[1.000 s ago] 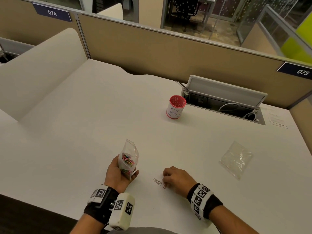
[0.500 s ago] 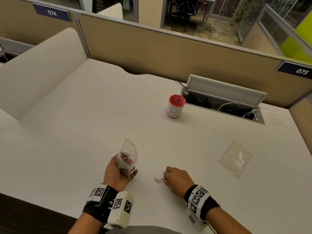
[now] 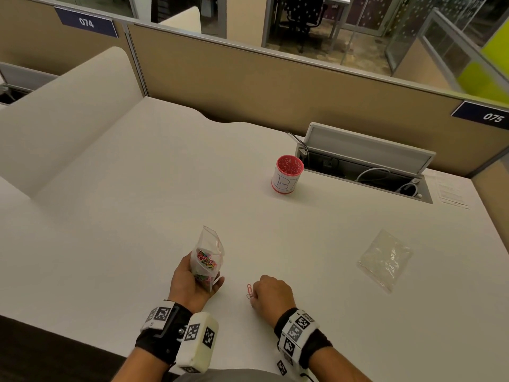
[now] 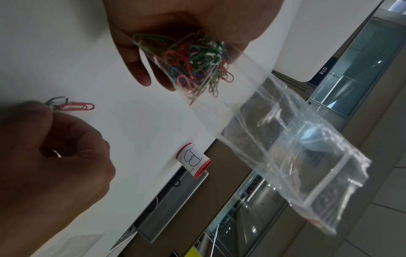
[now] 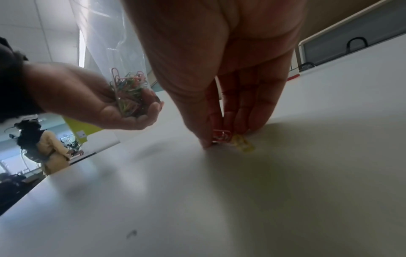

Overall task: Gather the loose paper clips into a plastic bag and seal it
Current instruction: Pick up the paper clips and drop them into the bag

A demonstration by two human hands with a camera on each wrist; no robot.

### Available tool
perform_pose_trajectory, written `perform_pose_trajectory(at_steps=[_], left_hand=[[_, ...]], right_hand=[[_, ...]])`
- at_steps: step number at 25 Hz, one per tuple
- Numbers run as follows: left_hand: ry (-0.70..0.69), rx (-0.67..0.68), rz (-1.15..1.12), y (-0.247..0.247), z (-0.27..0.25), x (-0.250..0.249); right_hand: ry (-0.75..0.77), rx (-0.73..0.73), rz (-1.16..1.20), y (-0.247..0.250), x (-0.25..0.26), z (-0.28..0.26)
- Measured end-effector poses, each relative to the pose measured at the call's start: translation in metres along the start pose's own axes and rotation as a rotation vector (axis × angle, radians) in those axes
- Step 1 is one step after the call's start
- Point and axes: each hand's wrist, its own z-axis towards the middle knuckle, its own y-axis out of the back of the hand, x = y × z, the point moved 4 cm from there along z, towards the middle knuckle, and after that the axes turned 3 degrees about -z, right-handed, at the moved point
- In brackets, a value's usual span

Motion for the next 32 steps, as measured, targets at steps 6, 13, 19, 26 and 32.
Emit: perform_pose_trajectory(at_steps=[6,13,19,26,32], left_hand=[[0.001,-0.007,-0.006,-0.005,-0.005,-0.001],[0.021,-0.031,-0.008,0.0,-0.004,-0.002],[0.036,-0.013,0.031,-0.015,-0.015,0.008],[0.023,0.008,0.063,-0.011,-0.013,0.009],[0.056,-0.014,0.029,-0.005,-0.005,0.009]], right_hand=[[-0.006,0.045,-0.076,0.011,0.002,0.003],[-0.131,-0.118,0.284,0.056,-0.029,-0.002],[0.104,-0.372,0.774,0.141,0.007,-0.031],[0.259,-0.375,0.846,0.152,0.049,-0.038],[0.061,-0.375,0.969,0.113,0.001,-0.015]])
